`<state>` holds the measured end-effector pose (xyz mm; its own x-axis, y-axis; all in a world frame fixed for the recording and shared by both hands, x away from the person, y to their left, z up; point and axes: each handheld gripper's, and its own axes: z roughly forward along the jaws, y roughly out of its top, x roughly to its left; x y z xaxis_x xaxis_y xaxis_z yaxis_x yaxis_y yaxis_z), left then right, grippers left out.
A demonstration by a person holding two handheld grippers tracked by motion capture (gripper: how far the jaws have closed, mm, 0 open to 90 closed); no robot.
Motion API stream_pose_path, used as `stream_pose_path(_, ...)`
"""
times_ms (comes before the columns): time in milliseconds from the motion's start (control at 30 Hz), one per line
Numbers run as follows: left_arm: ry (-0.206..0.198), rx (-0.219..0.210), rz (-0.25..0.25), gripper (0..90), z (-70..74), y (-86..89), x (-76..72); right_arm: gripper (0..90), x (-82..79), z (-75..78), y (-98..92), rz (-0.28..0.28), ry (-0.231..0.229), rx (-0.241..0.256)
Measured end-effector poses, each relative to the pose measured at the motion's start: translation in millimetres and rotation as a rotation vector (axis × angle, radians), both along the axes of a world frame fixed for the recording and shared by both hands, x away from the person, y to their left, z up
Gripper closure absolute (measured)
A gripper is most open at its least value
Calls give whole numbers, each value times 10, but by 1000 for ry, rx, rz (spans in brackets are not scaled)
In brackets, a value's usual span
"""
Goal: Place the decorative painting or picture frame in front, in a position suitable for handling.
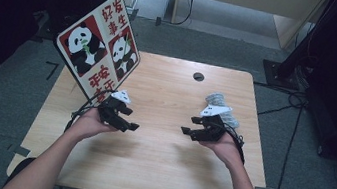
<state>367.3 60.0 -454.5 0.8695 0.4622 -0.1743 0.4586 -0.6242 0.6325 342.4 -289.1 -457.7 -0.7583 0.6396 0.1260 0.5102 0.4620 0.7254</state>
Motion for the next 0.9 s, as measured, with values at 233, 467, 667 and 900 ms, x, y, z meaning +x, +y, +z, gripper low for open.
stream_pose_path(233,-23,12,-10,301,11,4,-27,381,-50,47,-20,-5,-59,-40)
stream_pose_path(467,-21,27,7,314,53,24,-47,360,-86,51,-21,11,-36,-41)
stream_pose_path(667,-9,16,4,320,79,40,-56,350,-65,57,-30,14,-21,-24)
stream_pose_path(900,-2,5,10,332,96,78,-56,332,-47,59,-29,14,-7,-16)
